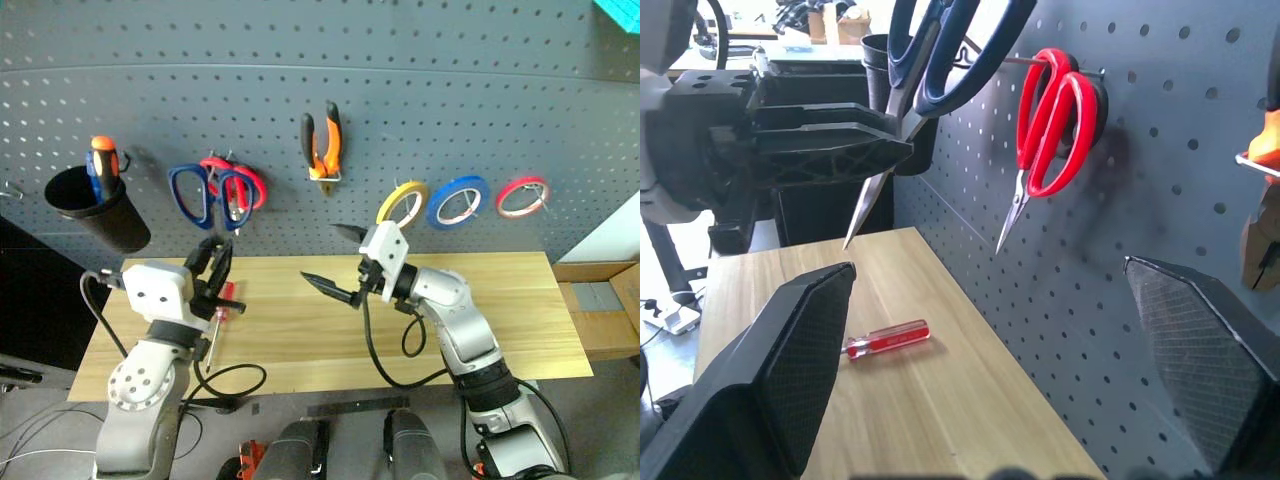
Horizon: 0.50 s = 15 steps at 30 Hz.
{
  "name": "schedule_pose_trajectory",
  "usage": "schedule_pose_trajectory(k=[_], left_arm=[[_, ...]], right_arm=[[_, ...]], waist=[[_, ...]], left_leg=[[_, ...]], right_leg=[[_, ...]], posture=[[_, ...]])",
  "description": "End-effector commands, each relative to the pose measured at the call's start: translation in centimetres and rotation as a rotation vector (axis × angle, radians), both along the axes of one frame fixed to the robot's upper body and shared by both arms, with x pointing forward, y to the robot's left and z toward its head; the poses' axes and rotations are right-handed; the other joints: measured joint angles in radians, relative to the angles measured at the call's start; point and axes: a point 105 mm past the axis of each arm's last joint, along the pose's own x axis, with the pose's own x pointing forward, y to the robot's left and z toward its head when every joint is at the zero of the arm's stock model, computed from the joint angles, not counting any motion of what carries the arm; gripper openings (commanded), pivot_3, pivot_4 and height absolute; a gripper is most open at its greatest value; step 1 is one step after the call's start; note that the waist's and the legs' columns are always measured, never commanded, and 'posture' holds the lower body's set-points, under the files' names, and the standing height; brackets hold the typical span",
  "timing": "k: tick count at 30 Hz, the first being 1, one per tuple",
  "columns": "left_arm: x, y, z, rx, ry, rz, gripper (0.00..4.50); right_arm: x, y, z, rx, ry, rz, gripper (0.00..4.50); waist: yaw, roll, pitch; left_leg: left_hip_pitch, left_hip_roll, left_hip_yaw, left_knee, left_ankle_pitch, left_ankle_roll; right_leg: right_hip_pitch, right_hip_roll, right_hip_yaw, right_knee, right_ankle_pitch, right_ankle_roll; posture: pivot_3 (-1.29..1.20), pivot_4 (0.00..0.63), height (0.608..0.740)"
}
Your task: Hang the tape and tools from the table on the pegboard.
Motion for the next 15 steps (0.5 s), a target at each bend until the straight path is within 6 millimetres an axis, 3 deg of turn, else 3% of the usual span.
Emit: schedule_pose_trajectory(k=[1, 9, 15], left_arm=[[0.3, 0.5, 0.6, -0.007, -0.023, 0.012, 0.54], [1.6, 0.1, -1.1, -0.017, 0.074, -0.025, 0.54], [2.7, 0.2, -1.3, -0.022, 0.096, -0.025, 0.54]], right_arm=[[-0.4, 0.4, 1.4, 0.016, -0.065, 0.023, 4.50], [-0.4, 0.4, 1.8, 0.022, -0.081, 0.015, 4.50], [-0.4, 0.3, 1.8, 0.022, -0.084, 0.004, 4.50]], waist=[[0.000, 0.000, -0.002], [0.000, -0.001, -0.016], [-0.001, -0.001, -0.023]], left_leg=[[0.000, 0.000, 0.000, 0.000, 0.000, 0.000], [0.000, 0.000, 0.000, 0.000, 0.000, 0.000], [0.000, 0.000, 0.000, 0.000, 0.000, 0.000]], right_leg=[[0.000, 0.000, 0.000, 0.000, 0.000, 0.000], [0.000, 0.000, 0.000, 0.000, 0.000, 0.000], [0.000, 0.000, 0.000, 0.001, 0.000, 0.000]], posture=[[0.07, 0.193, 0.740], [0.05, 0.185, 0.740], [0.04, 0.184, 0.740]])
